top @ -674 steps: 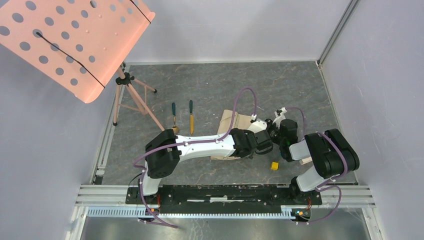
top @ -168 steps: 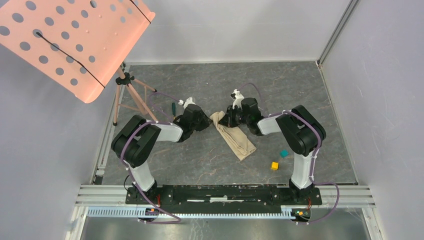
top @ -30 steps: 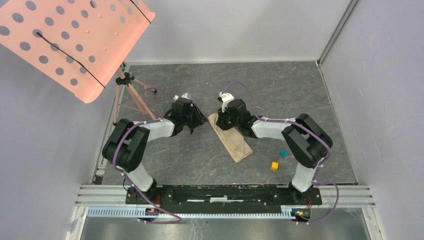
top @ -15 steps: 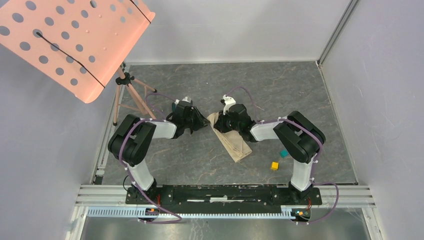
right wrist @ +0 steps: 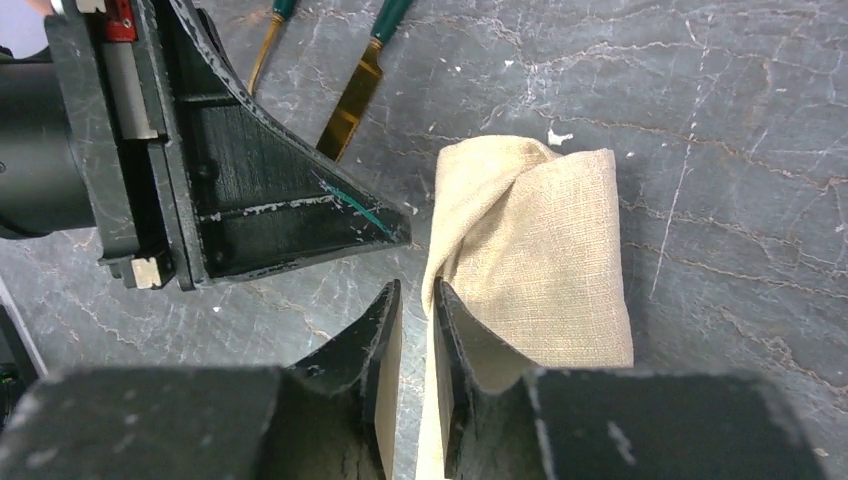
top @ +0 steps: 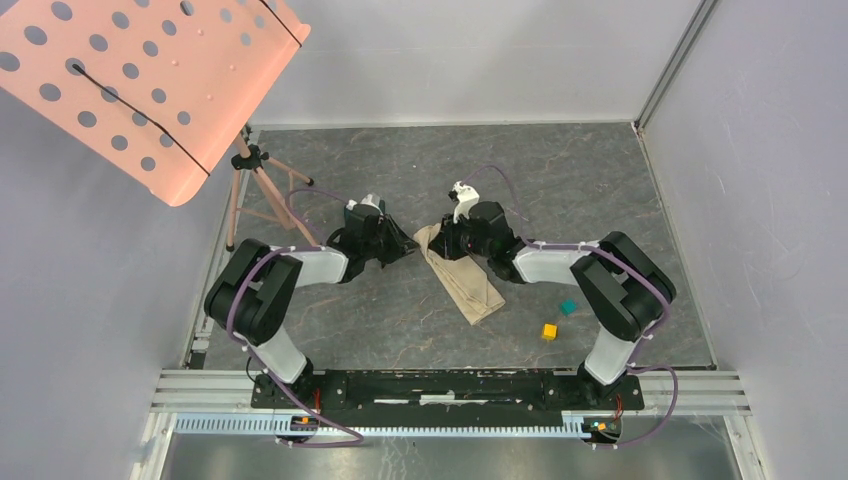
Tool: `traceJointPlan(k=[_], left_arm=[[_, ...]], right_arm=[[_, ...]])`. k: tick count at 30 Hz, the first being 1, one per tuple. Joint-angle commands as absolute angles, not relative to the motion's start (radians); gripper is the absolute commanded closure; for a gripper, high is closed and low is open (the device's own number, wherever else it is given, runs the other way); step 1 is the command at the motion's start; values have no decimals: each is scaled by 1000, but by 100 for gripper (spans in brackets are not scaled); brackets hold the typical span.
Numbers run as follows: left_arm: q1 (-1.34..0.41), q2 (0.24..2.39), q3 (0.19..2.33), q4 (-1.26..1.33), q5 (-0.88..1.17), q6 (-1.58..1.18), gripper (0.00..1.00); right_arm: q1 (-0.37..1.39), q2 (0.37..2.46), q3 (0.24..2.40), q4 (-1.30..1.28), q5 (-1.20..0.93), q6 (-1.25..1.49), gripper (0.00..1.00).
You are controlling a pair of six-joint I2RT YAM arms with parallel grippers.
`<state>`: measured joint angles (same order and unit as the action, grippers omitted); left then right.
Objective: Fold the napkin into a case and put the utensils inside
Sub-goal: Grasp the top corner of the smaller rectangle folded napkin from the folded napkin.
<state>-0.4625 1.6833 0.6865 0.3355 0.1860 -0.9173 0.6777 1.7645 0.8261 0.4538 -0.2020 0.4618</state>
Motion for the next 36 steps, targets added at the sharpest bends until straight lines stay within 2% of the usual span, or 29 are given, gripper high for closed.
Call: traceJointPlan(k=[1,7,10,16,22,32,36], left_arm=[[-473,1617,714,360,211,-849,69],[-488,1665,755,384,241,-876,70],[-492,1716,781,389,256,-877,71],[-492,1762,816,387,269,-848,71],[-490,1795,848,281,211,-845,73],[-488,1782,833,248,160,-820,75],[-491,1763,836,255,176,-793,75]], right_arm=[[676,1731,784,468,-200,436,79],[680,1825,737,528,-219,467,89],[684,1826,701,531,-204,471,90],[684,1768,695,503,-188,445,90],[684,1734,731,463,-201,429,86],[718,1690,564,515,-161,472,85],[720,1653,591,472,-147,423,83]])
